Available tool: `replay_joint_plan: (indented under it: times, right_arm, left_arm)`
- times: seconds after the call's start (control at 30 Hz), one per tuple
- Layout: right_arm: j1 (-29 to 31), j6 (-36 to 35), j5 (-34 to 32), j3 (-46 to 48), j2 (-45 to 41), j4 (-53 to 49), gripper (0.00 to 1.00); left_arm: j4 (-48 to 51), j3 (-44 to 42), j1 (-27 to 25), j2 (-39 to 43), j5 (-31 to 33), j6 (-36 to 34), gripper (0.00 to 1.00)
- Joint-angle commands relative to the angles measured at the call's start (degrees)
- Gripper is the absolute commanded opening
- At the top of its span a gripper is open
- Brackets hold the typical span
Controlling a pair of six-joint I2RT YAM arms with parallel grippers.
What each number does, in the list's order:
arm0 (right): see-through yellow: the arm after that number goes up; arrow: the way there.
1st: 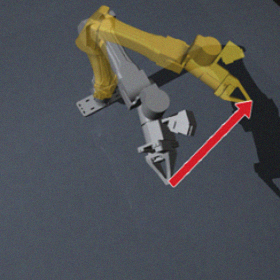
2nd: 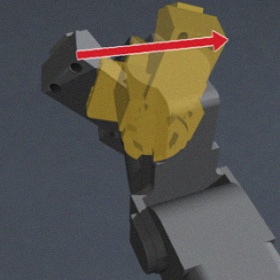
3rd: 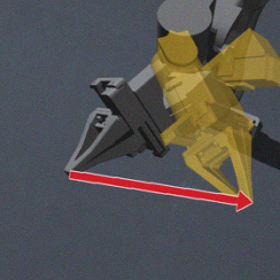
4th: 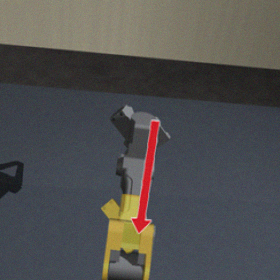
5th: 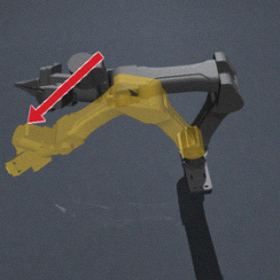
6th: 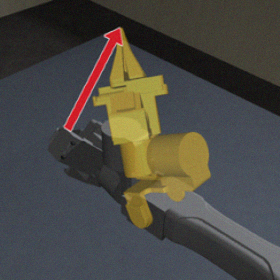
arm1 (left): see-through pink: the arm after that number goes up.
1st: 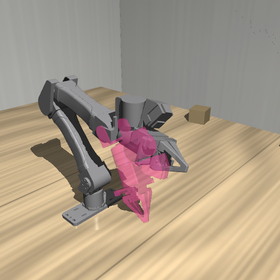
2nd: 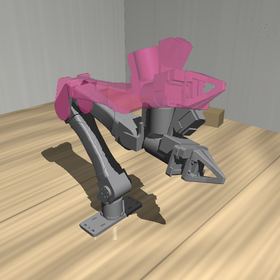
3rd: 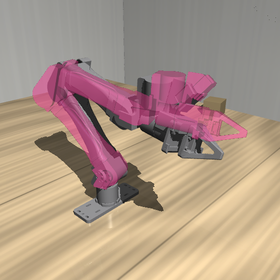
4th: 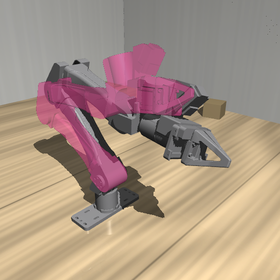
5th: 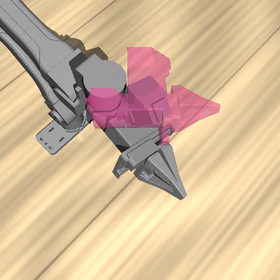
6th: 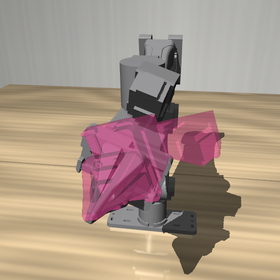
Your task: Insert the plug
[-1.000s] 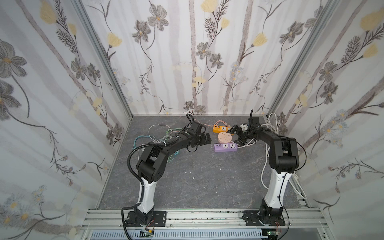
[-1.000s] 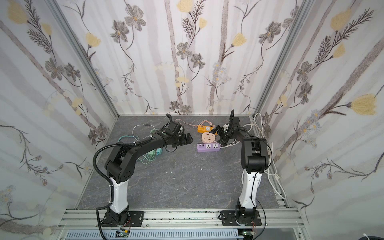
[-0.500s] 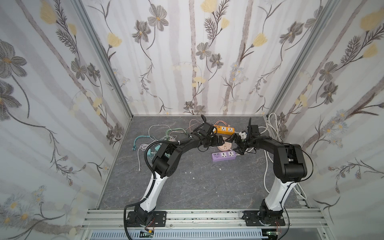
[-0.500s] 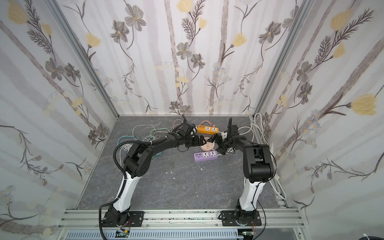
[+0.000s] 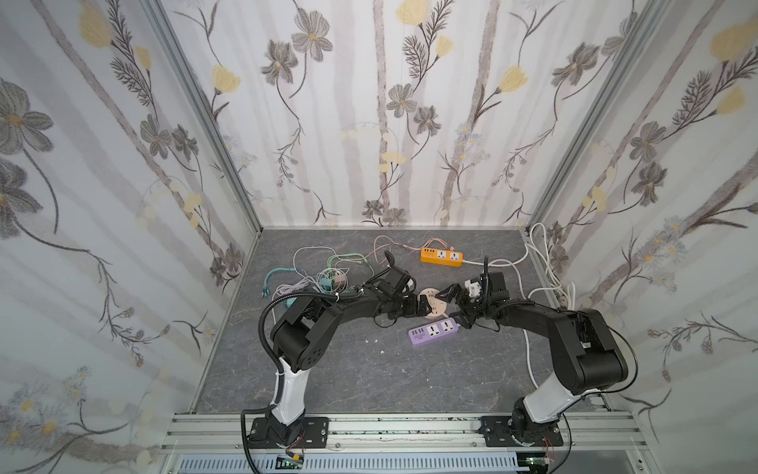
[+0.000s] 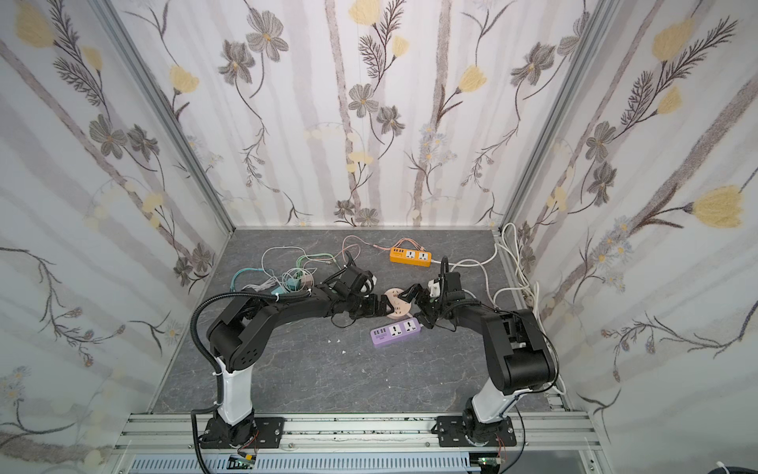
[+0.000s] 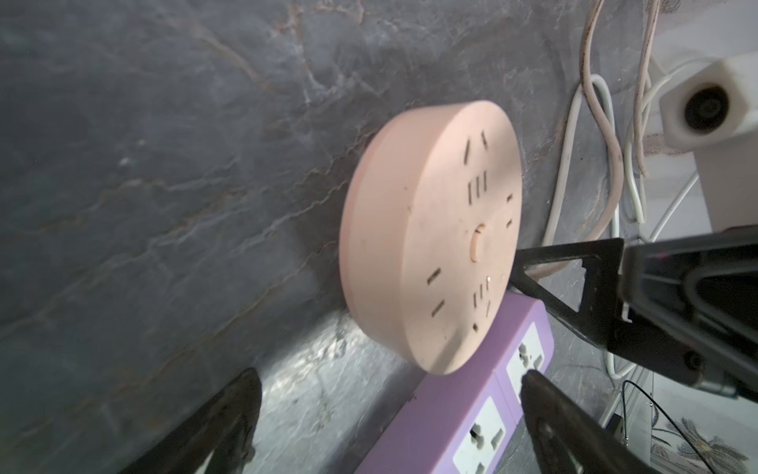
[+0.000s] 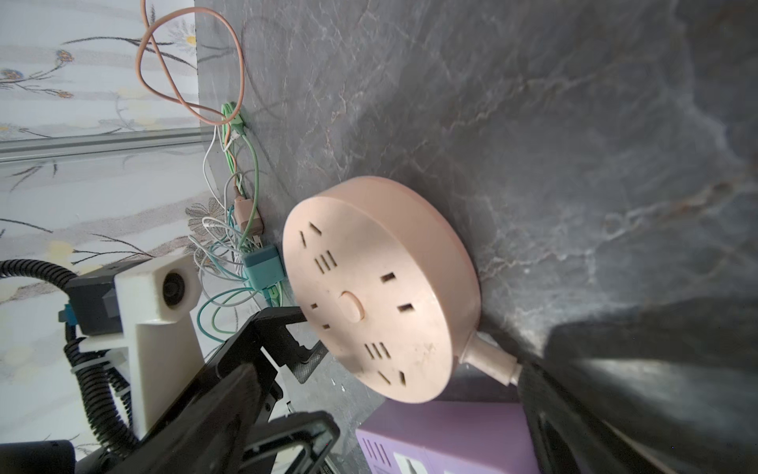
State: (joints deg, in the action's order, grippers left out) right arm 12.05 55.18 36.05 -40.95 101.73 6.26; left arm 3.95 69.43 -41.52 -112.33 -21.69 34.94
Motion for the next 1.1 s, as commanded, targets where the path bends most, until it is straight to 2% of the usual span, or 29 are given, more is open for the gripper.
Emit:
replay_joint_plan:
  times: [0.0,0.1,0.23,0.33,0.4,0.47,0.57,0.67,0.77,1.07]
  right_arm:
    - [1.7,7.2,-5.2,4.0,-2.5,1.6,1.00]
    - [2.4,6.5,-7.0,4.9,-5.1,0.0,0.99]
    - [2.3,0.0,-10.5,1.8,-9.1,-10.0,0.99]
    - [1.8,-3.8,-14.9,1.1,-15.2,-15.7,0.99]
    - [-0.2,-5.6,-17.6,1.7,-18.8,-17.7,0.99]
    - [-3.9,-6.4,-19.4,3.0,-21.0,-19.4,0.99]
    - [-9.5,-7.8,-23.3,4.2,-22.7,-22.6,0.97]
    - [-12.7,-11.0,-22.5,2.9,-21.0,-23.4,0.93]
    - [-13.0,-14.3,-20.2,-0.3,-16.8,-24.2,0.77]
    - [-13.0,-13.6,-16.6,-4.0,-6.2,-18.6,0.37]
  left_arm:
    - [1.2,-2.6,-0.1,3.2,2.4,-0.7,1.00]
    - [4.7,-4.1,-0.8,6.0,5.0,-4.6,1.00]
    - [10.4,-5.2,-3.4,9.8,11.3,-11.1,1.00]
    - [13.6,-6.3,-6.8,12.6,17.2,-15.9,1.00]
    - [15.6,-6.8,-10.0,13.7,24.4,-18.3,1.00]
    - [16.4,-7.0,-12.4,13.8,28.4,-20.5,1.00]
    - [15.5,-7.5,-14.9,13.7,29.0,-22.6,1.00]
    - [15.0,-6.7,-16.1,13.0,26.4,-23.9,1.00]
    - [14.8,-5.7,-16.8,12.4,24.1,-25.5,1.00]
    - [18.6,-1.6,-19.1,8.3,22.5,-29.8,1.00]
